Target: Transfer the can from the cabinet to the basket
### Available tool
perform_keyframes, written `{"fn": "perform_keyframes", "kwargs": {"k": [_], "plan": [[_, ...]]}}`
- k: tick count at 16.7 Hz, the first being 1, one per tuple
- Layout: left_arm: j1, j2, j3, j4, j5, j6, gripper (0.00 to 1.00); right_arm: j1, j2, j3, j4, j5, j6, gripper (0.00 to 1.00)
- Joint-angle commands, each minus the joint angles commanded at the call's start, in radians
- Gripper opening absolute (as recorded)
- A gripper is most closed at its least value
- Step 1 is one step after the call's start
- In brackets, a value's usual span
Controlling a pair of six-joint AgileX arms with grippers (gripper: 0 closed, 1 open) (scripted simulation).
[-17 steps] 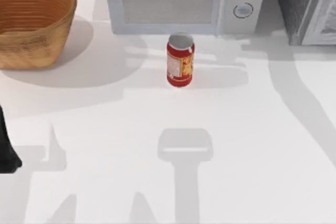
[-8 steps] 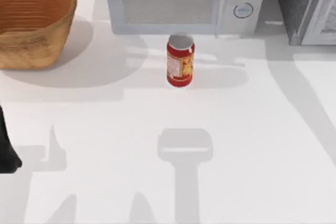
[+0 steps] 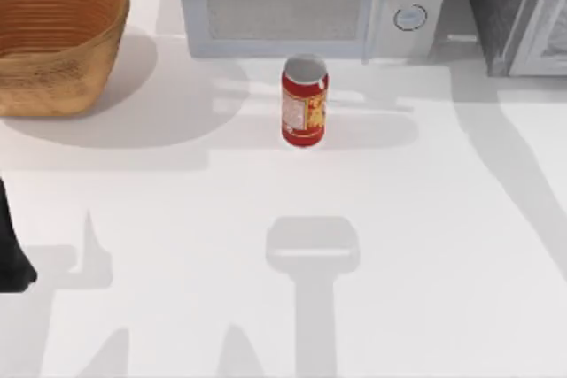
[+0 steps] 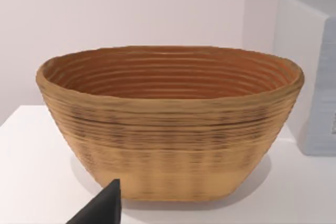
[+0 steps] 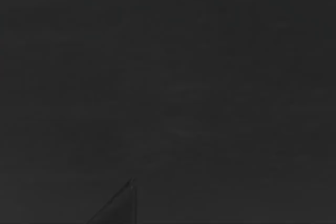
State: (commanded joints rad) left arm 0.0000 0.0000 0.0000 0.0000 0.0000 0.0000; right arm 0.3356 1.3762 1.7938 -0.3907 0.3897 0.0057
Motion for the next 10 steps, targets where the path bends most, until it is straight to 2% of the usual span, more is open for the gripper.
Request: {"fn": "perform_keyframes", "kwargs": {"k": [5, 10], "plan": [[0.0, 0.0, 0.0, 0.0, 0.0, 0.0, 1.0, -0.052, -0.199, -0.258, 0.06, -0.05, -0.002, 1.0], [0.0, 0.0, 0.0, 0.0, 0.0, 0.0, 1.0, -0.129, -0.535, -0.719, 0.151, -0.146, -0.004, 1.0]]}}
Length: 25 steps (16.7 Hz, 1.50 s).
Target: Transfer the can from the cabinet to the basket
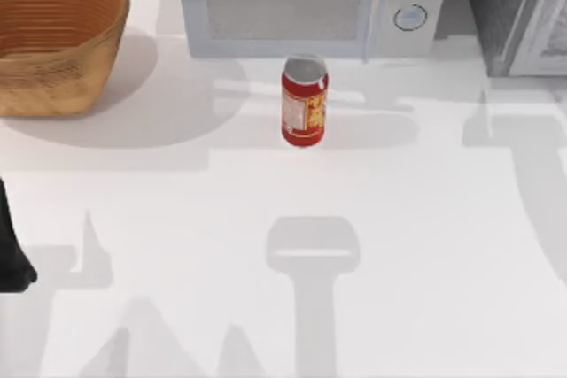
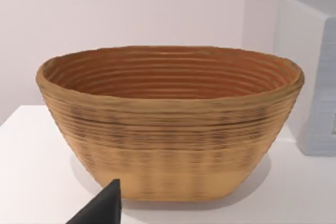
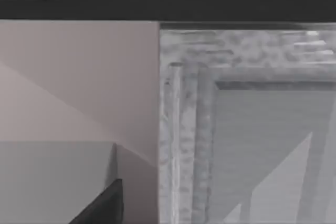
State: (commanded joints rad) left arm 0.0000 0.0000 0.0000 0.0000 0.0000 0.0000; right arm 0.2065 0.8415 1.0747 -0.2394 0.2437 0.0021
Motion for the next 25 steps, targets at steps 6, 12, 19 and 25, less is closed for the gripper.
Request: {"fn": "perform_keyframes", "kwargs": {"k": [6, 12, 19, 25], "plan": [[0.0, 0.0, 0.0, 0.0, 0.0, 0.0, 1.0, -0.107, -0.451, -0.618, 0.126, -0.133, -0.002, 1.0], [0.0, 0.0, 0.0, 0.0, 0.0, 0.0, 1.0, -0.191, -0.786, -1.017, 0.221, -0.227, -0.002, 1.0], [0.0, 0.0, 0.0, 0.0, 0.0, 0.0, 1.0, -0.206, -0.842, -1.075, 0.239, -0.244, -0.002, 1.0], [-0.058, 0.148, 0.066, 0.066, -0.054, -0.014, 1.0, -0.206, -0.842, -1.075, 0.239, -0.244, -0.002, 1.0]]}}
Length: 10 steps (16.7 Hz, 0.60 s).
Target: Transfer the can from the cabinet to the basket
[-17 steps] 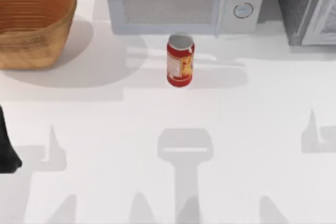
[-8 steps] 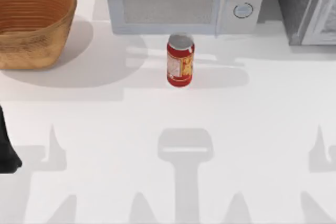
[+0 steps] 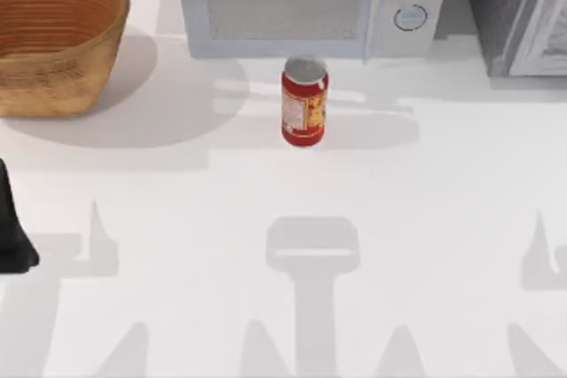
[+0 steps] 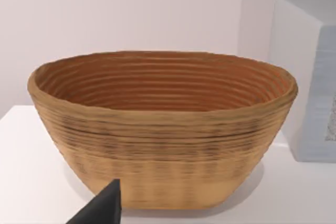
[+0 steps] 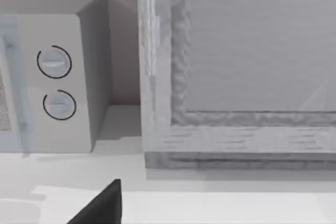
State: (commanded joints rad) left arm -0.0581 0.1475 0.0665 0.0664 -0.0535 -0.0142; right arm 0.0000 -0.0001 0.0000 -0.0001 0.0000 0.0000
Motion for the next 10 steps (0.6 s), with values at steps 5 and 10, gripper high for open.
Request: {"fn": "perform_keyframes", "kwargs": {"k": [5, 10], "plan": [[-0.139, 0.357, 0.159, 0.159, -0.129, -0.033, 1.0, 0.0, 0.0, 0.0, 0.0, 0.0, 0.0, 1.0], [-0.321, 0.836, 0.369, 0.369, -0.3, -0.075, 1.0, 0.0, 0.0, 0.0, 0.0, 0.0, 0.0, 1.0]]}}
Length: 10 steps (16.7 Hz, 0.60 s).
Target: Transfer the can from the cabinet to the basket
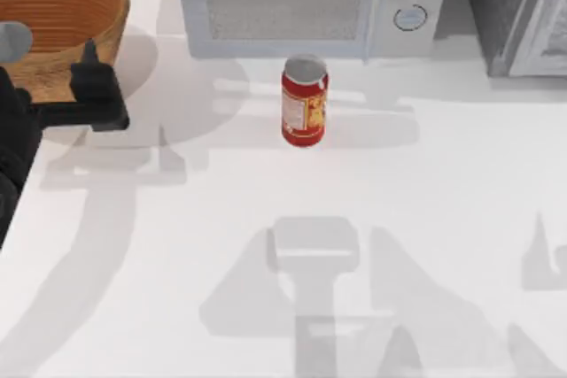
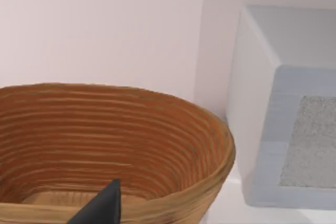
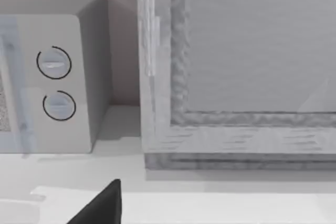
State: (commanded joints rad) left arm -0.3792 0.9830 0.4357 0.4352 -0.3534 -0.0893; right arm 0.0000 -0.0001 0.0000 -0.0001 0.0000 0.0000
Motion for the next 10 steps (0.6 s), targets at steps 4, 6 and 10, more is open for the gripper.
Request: {"fn": "perform_keyframes", "kwargs": {"k": [4, 6, 10], "plan": [[-0.154, 0.409, 0.178, 0.178, -0.146, -0.036, 1.0, 0.0, 0.0, 0.0, 0.0, 0.0, 0.0, 1.0], [-0.228, 0.606, 0.263, 0.263, -0.216, -0.053, 1.0, 0.0, 0.0, 0.0, 0.0, 0.0, 0.0, 1.0], [-0.359, 0.955, 0.414, 0.413, -0.339, -0.084, 1.0, 0.0, 0.0, 0.0, 0.0, 0.0, 0.0, 1.0]]}}
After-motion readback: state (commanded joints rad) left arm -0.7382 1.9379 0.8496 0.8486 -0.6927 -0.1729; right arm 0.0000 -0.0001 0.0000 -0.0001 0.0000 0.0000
